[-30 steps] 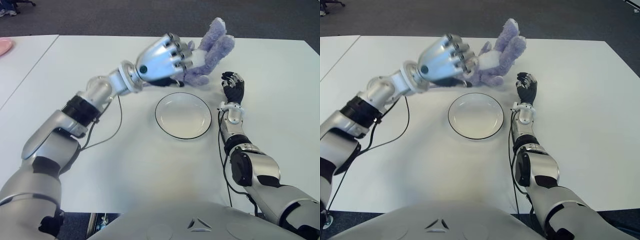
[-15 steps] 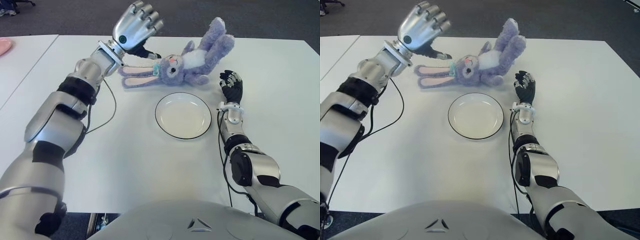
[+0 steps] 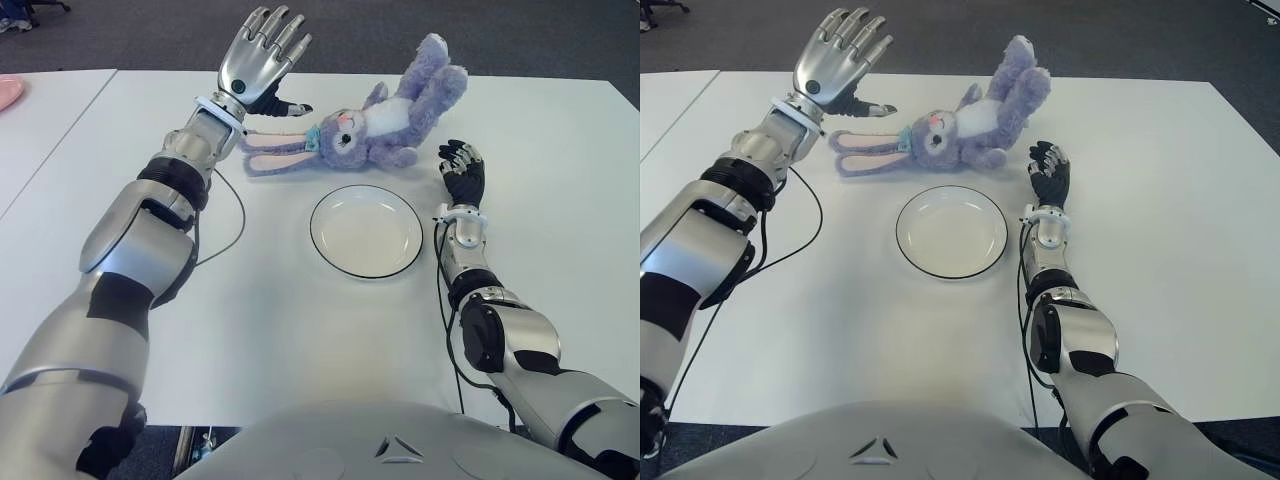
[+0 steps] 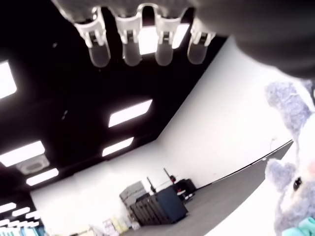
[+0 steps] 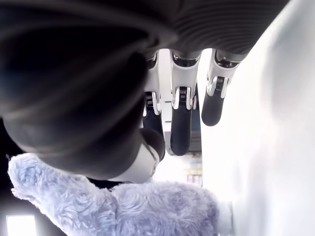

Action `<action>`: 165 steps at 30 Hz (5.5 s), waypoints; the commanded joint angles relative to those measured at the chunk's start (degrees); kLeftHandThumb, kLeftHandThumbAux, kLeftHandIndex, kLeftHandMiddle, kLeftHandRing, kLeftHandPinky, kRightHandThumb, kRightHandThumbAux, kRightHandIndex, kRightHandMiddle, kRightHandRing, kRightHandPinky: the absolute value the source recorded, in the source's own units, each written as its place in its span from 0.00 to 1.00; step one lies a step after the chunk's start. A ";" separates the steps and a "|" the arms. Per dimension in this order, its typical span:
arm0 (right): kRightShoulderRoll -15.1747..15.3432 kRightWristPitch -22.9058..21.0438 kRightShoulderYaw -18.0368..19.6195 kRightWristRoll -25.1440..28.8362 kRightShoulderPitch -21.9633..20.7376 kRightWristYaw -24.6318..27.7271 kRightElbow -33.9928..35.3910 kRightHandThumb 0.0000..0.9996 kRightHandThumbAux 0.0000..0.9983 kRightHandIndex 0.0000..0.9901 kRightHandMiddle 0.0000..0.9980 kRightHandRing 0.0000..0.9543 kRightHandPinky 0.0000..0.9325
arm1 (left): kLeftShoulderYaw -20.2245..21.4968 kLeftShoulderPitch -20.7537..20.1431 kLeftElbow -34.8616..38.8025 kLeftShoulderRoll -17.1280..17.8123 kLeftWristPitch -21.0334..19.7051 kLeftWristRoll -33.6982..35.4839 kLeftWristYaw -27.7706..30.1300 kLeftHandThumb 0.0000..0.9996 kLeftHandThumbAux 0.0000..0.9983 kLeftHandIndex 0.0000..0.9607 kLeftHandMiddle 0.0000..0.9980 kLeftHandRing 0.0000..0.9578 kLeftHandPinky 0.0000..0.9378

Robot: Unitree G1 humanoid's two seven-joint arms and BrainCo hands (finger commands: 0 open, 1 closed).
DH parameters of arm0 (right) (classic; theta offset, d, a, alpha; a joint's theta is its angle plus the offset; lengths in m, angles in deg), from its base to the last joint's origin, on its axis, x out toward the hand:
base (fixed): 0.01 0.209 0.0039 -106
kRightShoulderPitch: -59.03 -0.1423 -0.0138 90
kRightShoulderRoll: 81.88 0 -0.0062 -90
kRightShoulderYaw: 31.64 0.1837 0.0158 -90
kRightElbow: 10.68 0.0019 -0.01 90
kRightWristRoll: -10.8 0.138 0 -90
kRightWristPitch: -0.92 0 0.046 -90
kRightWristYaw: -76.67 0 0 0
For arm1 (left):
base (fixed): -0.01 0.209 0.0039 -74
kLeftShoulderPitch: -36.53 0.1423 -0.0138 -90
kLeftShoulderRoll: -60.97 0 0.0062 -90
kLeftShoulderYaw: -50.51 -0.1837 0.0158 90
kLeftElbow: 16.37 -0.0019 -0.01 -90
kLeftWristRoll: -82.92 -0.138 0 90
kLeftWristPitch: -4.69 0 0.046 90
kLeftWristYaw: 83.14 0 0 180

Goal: Put the doll into the plate.

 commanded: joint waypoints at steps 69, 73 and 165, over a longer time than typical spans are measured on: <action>-5.00 -2.66 -2.07 -1.56 17.48 -5.24 -8.20 0.72 0.72 0.43 0.29 0.20 0.21 | 8.24 4.82 -10.62 -11.98 5.50 27.03 56.43 0.00 0.41 0.00 0.00 0.00 0.00; -4.86 -2.66 -2.35 -1.87 17.53 -5.42 -8.20 0.72 0.72 0.43 0.29 0.19 0.20 | 8.58 5.23 -10.69 -11.70 5.13 27.53 55.18 0.00 0.41 0.00 0.00 0.00 0.00; -4.93 -1.44 -6.46 -3.34 16.93 -7.80 -8.36 0.72 0.72 0.43 0.28 0.20 0.23 | 29.76 21.50 53.76 21.83 30.07 91.45 122.43 0.28 0.36 0.00 0.00 0.00 0.00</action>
